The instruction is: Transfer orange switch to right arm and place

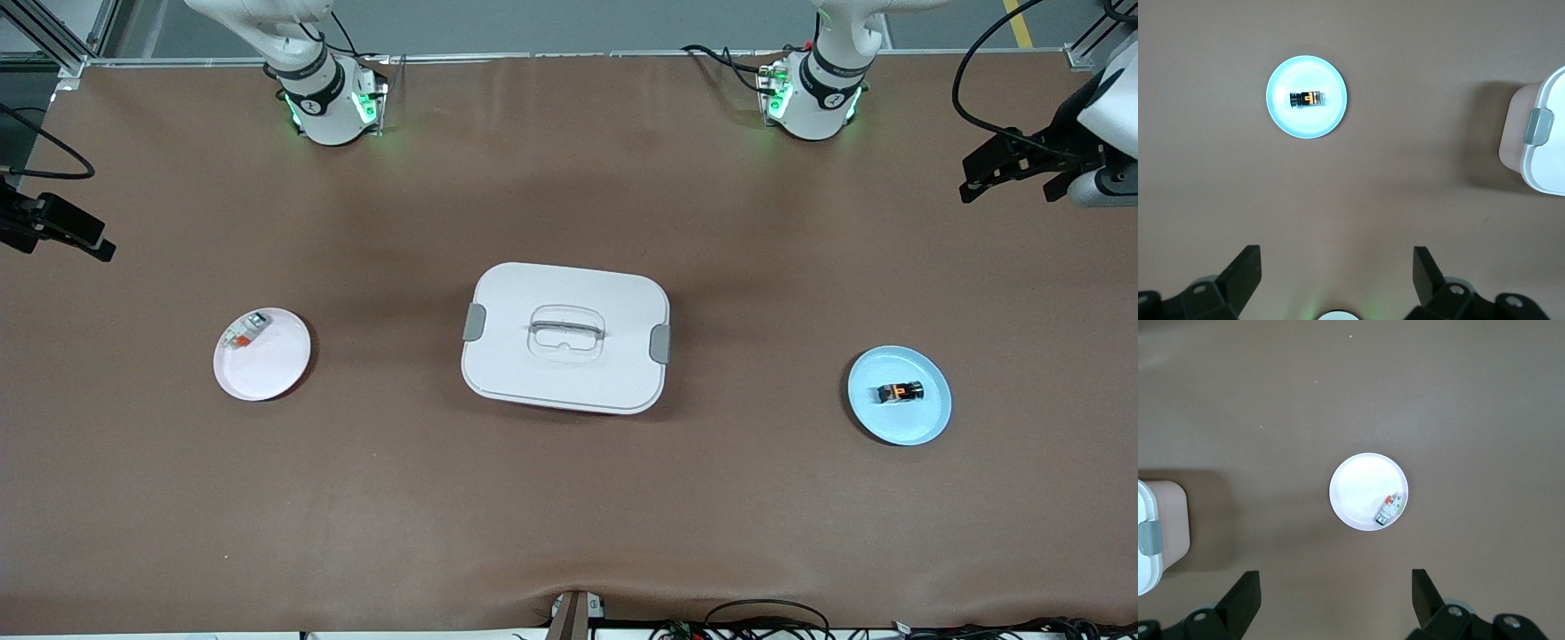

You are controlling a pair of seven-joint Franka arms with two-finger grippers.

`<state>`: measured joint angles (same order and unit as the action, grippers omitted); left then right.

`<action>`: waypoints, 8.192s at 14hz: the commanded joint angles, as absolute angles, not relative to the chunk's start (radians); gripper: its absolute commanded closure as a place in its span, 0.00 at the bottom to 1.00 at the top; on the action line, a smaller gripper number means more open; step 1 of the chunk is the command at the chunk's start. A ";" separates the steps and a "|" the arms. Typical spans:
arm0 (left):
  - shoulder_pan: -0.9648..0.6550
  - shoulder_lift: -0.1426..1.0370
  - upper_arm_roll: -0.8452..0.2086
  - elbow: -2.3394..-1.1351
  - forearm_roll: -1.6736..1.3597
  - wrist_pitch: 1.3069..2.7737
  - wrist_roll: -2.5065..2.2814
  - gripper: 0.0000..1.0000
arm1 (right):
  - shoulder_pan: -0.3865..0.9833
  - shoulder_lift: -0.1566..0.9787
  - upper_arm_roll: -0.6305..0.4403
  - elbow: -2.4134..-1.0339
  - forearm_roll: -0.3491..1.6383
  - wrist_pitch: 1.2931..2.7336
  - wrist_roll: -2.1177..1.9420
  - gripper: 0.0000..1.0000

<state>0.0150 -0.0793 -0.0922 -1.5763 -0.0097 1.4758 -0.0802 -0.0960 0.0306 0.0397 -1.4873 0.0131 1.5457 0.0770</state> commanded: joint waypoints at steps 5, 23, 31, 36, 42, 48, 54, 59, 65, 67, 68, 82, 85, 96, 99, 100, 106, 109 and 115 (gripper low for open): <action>0.018 -0.074 -0.092 -1.559 0.008 1.473 -0.066 0.00 | -0.107 0.034 0.052 -1.471 -0.008 1.531 0.067 0.00; 0.092 0.029 -0.092 -1.873 0.086 1.937 -0.063 0.00 | -0.104 0.034 0.055 -1.471 -0.006 1.531 0.069 0.00; 0.118 0.236 -0.089 -1.936 0.090 2.232 -0.051 0.00 | -0.049 0.034 0.064 -1.471 0.012 1.444 0.089 0.00; 0.144 0.357 -0.091 -1.931 0.170 2.367 -0.051 0.00 | 0.018 0.034 0.064 -1.477 0.058 1.436 0.143 0.00; 0.143 0.460 -0.091 -1.928 0.186 2.480 -0.049 0.00 | 0.072 0.037 0.064 -1.502 0.135 1.443 0.196 0.00; 0.146 0.505 -0.089 -1.925 0.244 2.517 -0.049 0.00 | 0.123 0.035 0.064 -1.554 0.144 1.499 0.242 0.00; 0.149 0.549 -0.087 -1.917 0.264 2.531 -0.049 0.00 | 0.175 0.034 0.064 -1.594 0.144 1.546 0.287 0.00; 0.169 0.569 -0.087 -1.910 0.265 2.540 -0.051 0.00 | 0.209 0.032 0.064 -1.615 0.144 1.569 0.313 0.00; 0.172 0.595 -0.089 -1.891 0.264 2.543 -0.054 0.00 | 0.213 0.026 0.064 -1.664 0.182 1.612 0.314 0.00; 0.172 0.604 -0.089 -1.888 0.264 2.543 -0.054 0.00 | 0.213 0.026 0.064 -1.664 0.184 1.612 0.314 0.00; 0.172 0.606 -0.089 -1.885 0.264 2.543 -0.054 0.00 | 0.213 0.026 0.064 -1.664 0.184 1.612 0.321 0.00; 0.172 0.612 -0.090 -1.881 0.262 2.542 -0.057 1.00 | 0.235 0.028 0.064 -1.666 0.184 1.628 0.362 0.00; 0.169 0.548 -0.100 -1.881 0.259 2.517 -0.057 1.00 | 0.235 0.028 0.064 -1.678 0.184 1.640 0.362 0.00; 0.163 0.319 -0.285 -1.709 0.117 2.101 -0.202 1.00 | 0.230 -0.058 0.061 -1.827 0.415 1.795 0.361 0.00; 0.160 0.321 -0.356 -1.600 0.036 1.958 -0.364 1.00 | 0.235 -0.069 0.064 -1.836 0.443 1.824 0.360 0.00; 0.160 0.322 -0.382 -1.573 0.011 1.930 -0.423 1.00 | 0.236 -0.069 0.064 -1.836 0.457 1.835 0.360 0.00; 0.149 0.350 -0.540 -1.464 -0.187 1.887 -0.947 1.00 | 0.366 -0.147 0.066 -2.028 0.576 2.118 0.360 0.00; 0.072 0.356 -0.541 -1.439 -0.244 1.887 -1.115 1.00 | 0.399 -0.170 0.066 -2.080 0.685 2.195 0.364 0.00; -0.069 0.422 -0.541 -1.359 -0.333 1.896 -1.463 1.00 | 0.544 -0.167 0.064 -2.128 0.782 2.439 0.541 0.00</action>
<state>-0.0404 0.3780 -0.5404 -1.4216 -0.3038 1.9135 -1.3769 0.4851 -0.1400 0.0739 -2.0959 0.7516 2.3656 0.4648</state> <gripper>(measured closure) 0.278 0.000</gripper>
